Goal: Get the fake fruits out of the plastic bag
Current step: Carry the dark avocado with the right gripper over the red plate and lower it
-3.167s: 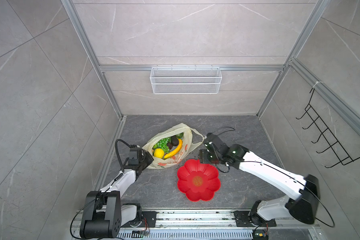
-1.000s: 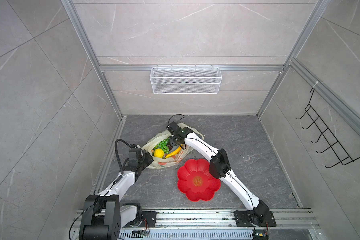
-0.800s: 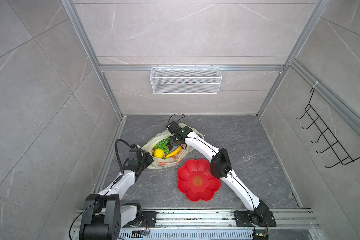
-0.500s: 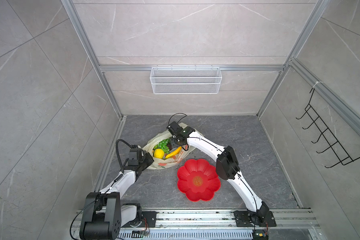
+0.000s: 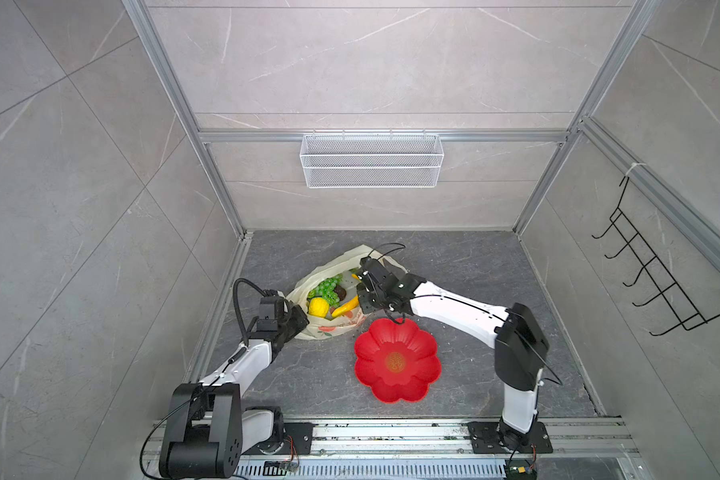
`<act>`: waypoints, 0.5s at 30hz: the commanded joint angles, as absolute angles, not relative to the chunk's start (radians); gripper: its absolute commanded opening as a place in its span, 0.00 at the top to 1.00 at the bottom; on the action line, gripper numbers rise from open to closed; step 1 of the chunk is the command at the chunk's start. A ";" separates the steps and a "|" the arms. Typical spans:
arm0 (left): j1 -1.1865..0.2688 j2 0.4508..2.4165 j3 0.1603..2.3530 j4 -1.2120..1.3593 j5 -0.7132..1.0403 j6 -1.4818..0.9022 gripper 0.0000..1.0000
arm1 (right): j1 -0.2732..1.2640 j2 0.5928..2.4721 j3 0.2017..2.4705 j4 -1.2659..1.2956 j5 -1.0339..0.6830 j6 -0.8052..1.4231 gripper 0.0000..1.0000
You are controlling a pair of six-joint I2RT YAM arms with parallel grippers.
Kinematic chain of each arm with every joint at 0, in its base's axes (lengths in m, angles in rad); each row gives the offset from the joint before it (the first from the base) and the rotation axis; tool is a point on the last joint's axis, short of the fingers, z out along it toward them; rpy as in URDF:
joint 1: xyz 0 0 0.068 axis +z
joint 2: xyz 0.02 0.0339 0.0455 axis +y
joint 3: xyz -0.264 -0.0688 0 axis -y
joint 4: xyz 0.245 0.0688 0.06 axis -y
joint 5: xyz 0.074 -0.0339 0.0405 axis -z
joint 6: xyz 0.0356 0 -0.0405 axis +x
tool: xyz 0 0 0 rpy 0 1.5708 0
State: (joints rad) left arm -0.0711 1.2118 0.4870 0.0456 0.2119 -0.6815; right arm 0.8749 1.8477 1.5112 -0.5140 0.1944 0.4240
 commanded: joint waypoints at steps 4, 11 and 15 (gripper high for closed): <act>-0.098 1.057 0.408 -0.018 0.169 -0.729 1.00 | 0.925 1.594 1.227 -0.342 0.268 0.456 0.60; -0.106 0.868 0.339 -0.113 0.133 -0.708 1.00 | 1.040 1.436 0.934 -0.189 0.380 0.464 0.60; -0.106 0.930 0.359 -0.072 0.157 -0.676 1.00 | 1.102 1.395 0.804 -0.076 0.444 0.472 0.60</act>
State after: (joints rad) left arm -0.1024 0.8989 0.3382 -0.0822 0.1558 -0.7033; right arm 1.0771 1.4368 0.8616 -0.2031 0.3614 0.4522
